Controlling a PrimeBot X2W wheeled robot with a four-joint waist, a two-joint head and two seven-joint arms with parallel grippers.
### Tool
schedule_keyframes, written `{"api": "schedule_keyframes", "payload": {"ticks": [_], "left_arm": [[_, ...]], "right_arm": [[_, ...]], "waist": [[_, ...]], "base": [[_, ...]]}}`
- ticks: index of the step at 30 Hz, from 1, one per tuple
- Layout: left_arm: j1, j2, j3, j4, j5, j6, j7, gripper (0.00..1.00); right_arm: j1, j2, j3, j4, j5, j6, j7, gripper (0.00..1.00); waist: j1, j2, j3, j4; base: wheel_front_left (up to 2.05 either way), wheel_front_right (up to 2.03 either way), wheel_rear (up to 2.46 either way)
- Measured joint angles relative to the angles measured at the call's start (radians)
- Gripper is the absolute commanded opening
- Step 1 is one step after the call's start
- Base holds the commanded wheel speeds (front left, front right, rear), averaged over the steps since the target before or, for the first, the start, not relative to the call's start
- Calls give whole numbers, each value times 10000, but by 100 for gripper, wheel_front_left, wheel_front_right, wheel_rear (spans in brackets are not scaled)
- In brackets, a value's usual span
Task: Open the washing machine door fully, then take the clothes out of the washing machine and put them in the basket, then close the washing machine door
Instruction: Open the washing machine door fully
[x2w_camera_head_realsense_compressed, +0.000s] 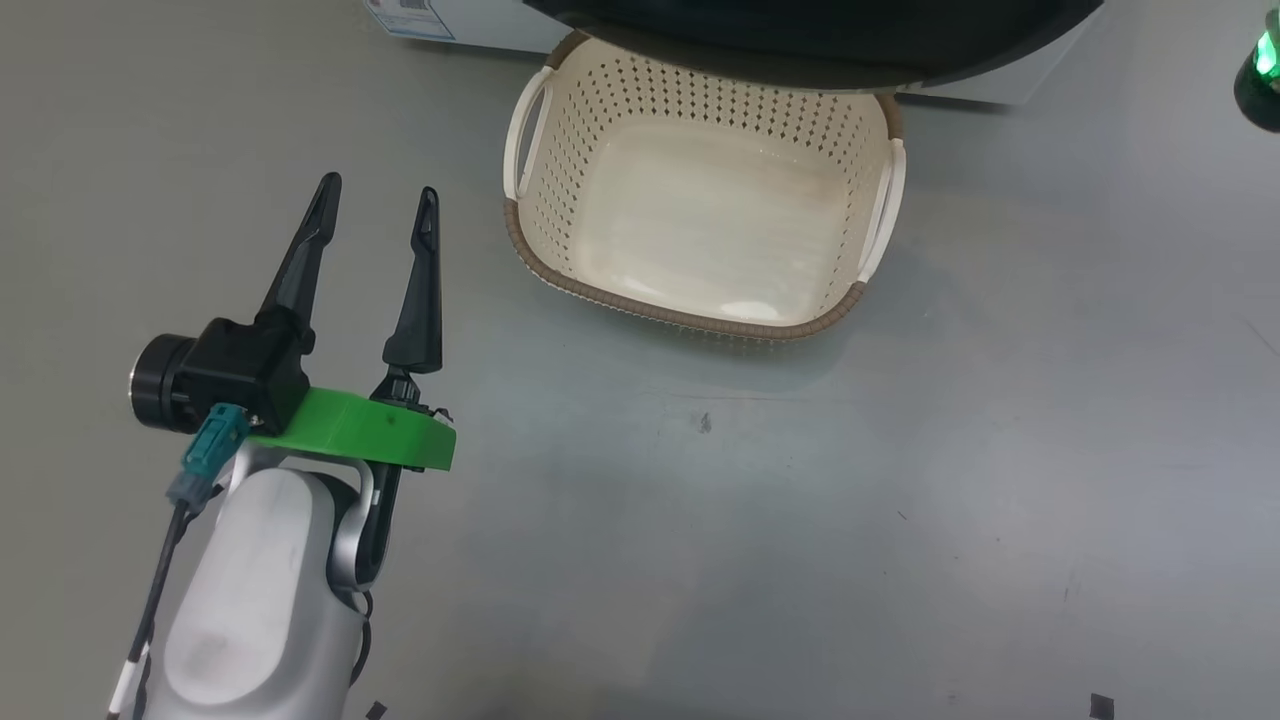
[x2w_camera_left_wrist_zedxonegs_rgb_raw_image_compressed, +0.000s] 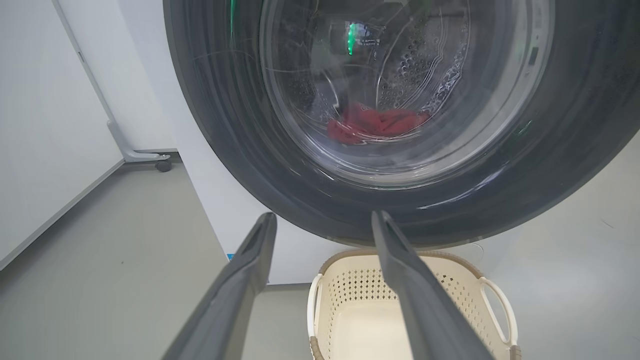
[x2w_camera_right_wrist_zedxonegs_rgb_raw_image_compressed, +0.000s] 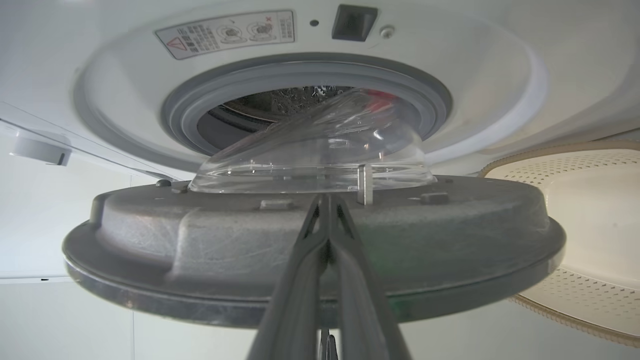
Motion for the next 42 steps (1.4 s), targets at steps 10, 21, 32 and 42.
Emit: {"api": "schedule_keyframes", "payload": {"ticks": [10, 21, 32, 42], "left_arm": [[273, 2, 21, 221, 174, -2, 0, 100], [639, 4, 21, 318, 247, -4, 0, 100], [1180, 10, 36, 566, 360, -52, 0, 100], [1525, 13, -50, 713, 359, -90, 0, 100]], "right_arm": [[878, 240, 182, -90, 236, 173, 477, 0], [1842, 612, 489, -357, 397, 309, 953, 0], [2845, 1269, 1011, -593, 556, 447, 1423, 0], [3671, 1615, 1538, -848, 598, 476, 1879, 0]], "waist": [[0, 0, -532, -51], [0, 0, -1182, -99], [0, 0, -1945, -155], [0, 0, -2544, -45]], "base": [[0, 0, 0], [0, 0, 0], [0, 0, 0], [0, 0, 0]]}}
